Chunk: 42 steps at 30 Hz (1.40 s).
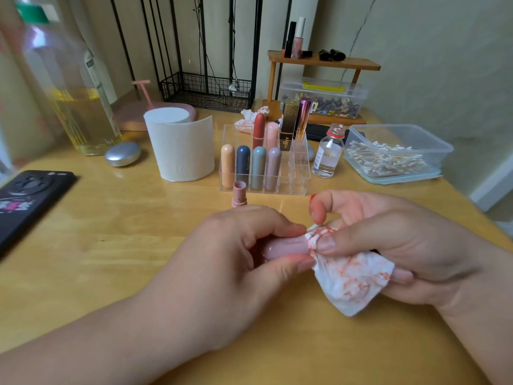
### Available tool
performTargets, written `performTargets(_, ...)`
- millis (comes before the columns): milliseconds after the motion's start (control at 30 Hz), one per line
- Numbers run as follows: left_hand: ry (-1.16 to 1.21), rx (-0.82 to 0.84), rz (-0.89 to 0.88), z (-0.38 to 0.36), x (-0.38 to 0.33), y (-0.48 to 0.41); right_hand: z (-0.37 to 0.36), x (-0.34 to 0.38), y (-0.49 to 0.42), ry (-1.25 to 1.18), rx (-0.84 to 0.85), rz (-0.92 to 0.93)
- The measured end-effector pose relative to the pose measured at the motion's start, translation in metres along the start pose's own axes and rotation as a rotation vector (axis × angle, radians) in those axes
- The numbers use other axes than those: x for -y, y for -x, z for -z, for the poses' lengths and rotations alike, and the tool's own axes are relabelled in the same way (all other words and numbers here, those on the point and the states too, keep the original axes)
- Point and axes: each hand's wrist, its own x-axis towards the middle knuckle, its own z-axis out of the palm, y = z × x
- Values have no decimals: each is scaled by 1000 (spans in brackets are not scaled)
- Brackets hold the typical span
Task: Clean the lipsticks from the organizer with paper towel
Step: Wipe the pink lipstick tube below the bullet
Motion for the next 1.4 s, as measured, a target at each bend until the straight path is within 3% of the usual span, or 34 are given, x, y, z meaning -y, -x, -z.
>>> performTargets(133, -99, -7, -68, 4, -2, -1, 11, 3, 1, 3, -63, -4)
performTargets(300, -46, -59, 50, 7, 1, -1, 34, 15, 0, -10, -308, 67)
performTargets(400, -75, 101, 213, 5, 0, -2, 33, 13, -4, -17, -334, 35)
performTargets(533, -331, 269, 294, 0, 4, -4, 26, 8, -8, 2, -330, 17)
performTargets(767, -517, 262, 284, -4, 8, -8, 19, 7, -9, 52, -421, 52)
performTargets(867, -506, 261, 263, -4, 8, -7, 15, 7, -9, 76, -459, 80)
performTargets(967, -317, 288, 304, 3, 5, -7, 15, 6, -10, 95, -480, 106)
performTargets(1033, -181, 175, 299, 10, 1, -8, 15, 5, -11, 87, -493, 117)
performTargets(1133, -73, -225, 243, 25, 8, -16, 17, 4, -13, 52, -511, 136)
performTargets(1233, 40, -500, 355, 36, 31, -27, 17, 4, -15, 25, -553, 182)
performTargets(1300, 42, -413, 459, 35, 43, -31, 16, 2, -17, 9, -585, 203)
performTargets(1400, -204, -94, 528, 26, 49, -30, 14, -1, -19, 12, -590, 222)
